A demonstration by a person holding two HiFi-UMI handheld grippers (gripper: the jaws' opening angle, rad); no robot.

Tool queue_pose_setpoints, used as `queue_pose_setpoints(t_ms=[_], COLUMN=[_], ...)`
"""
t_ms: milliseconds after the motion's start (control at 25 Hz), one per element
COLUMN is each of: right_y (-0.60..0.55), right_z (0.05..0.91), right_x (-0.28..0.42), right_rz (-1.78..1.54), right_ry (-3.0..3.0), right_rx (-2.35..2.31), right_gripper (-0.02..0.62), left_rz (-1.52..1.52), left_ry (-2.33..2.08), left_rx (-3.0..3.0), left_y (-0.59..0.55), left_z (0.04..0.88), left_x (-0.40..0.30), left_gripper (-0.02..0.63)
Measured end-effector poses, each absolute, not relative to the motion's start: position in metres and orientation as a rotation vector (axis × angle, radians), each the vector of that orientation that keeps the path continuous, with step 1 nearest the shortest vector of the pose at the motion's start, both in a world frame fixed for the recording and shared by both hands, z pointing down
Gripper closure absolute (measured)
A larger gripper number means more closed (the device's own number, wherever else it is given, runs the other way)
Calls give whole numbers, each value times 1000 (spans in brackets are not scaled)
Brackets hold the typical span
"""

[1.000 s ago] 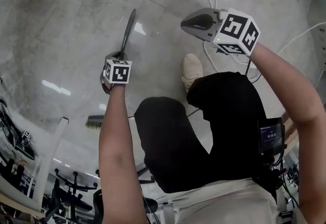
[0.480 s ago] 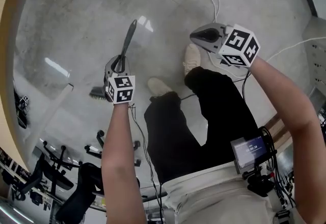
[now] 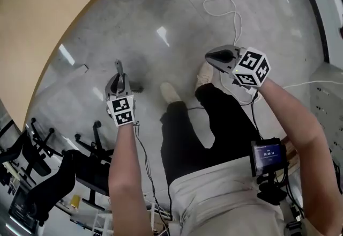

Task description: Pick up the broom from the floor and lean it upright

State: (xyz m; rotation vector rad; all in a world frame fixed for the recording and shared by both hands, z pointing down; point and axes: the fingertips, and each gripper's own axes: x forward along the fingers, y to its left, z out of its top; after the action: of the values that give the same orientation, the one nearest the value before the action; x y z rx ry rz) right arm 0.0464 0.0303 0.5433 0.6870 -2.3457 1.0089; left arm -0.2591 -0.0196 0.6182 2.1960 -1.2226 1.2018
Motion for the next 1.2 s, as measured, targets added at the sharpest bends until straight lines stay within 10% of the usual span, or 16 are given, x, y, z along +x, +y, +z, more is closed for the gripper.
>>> queue_pose_setpoints(t_ms=[1200], right_y=[-2], right_z=[522], right_x=[27], right_rz=[1010], right_ry=[-2300], right_rx=[568], right_gripper=[577], left_rz=[684], left_ry=[-1767], left_rx=[1583], left_y=[-112], left_z=[587], left_x=[-295], left_gripper=[526])
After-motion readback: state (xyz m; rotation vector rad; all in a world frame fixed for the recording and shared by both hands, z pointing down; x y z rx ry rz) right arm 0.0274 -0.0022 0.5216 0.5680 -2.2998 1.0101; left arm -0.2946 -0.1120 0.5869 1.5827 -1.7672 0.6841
